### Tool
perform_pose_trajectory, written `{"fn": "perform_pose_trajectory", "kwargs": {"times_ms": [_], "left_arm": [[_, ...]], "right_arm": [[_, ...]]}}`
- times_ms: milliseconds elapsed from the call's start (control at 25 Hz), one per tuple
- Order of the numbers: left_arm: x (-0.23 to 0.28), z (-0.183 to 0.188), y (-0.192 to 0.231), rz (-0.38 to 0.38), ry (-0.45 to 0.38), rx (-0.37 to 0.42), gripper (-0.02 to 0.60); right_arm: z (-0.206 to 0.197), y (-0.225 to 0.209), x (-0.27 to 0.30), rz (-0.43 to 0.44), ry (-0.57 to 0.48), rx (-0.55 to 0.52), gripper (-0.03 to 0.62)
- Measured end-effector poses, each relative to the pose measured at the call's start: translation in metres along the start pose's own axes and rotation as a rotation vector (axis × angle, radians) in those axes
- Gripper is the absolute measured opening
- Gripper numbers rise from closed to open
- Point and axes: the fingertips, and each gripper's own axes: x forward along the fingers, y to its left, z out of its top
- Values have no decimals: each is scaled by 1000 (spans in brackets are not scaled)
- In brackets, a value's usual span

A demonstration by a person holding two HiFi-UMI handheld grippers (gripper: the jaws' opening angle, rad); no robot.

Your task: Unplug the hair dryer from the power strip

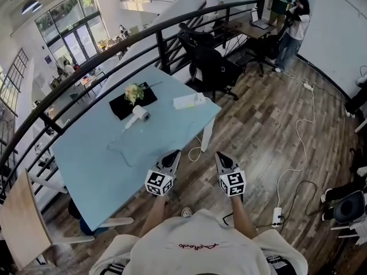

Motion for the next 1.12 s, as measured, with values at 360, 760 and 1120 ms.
{"fn": "perform_pose_trajectory", "kwargs": {"times_ms": [360,760,1120], "left_arm": [[34,0,62,-18,-1,4,8],[42,-17,89,-29,22,-20,8],[38,-21,76,-56,20,-17,8]], "right_arm": [[13,-6,74,0,-9,-2,18],[3,2,103,-1,21,2,18],[-6,5,88,-23,25,10,18]]}}
